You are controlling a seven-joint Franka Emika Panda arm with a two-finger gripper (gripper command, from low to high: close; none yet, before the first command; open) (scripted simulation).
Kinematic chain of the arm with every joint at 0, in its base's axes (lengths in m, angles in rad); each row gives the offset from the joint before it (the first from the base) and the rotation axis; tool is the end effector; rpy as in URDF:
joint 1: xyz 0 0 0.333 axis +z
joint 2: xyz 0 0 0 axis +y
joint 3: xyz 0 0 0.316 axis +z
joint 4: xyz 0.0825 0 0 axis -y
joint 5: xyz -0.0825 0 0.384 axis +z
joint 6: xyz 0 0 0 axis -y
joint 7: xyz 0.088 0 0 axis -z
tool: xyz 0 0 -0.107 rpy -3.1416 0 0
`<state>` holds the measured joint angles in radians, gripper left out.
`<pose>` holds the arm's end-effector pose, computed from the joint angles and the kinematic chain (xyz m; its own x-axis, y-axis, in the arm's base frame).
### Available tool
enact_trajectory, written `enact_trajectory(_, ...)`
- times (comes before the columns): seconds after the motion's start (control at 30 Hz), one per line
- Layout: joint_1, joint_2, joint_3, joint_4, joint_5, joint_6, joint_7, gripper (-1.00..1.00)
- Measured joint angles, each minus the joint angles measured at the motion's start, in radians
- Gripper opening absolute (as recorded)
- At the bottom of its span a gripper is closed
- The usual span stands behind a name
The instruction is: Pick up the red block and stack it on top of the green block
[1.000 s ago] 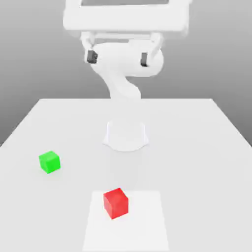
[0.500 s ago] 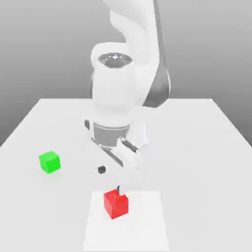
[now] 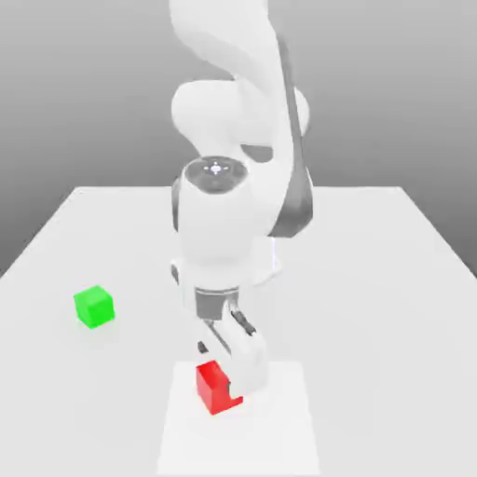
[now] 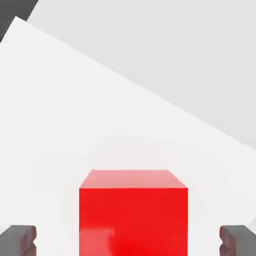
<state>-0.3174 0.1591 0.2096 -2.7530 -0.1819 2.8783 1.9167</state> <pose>0.3826 -0.0265 0.1684 -0.2756 -0.9611 0.0183 -0.9609 0.2760 0.0234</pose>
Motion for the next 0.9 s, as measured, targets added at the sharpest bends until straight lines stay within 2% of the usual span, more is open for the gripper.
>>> enact_trajectory(0.27,0.039,0.085,-0.062,-0.001,-0.072,0.107,0.051,0.0)
enact_trajectory(0.3,0.043,0.093,-0.069,-0.002,-0.078,0.119,0.056,-1.0)
enact_trajectory(0.53,0.044,0.094,-0.069,-0.002,-0.08,0.122,0.057,-1.0)
enact_trajectory(0.9,0.003,-0.015,0.002,-0.002,0.019,-0.013,-0.013,-1.0)
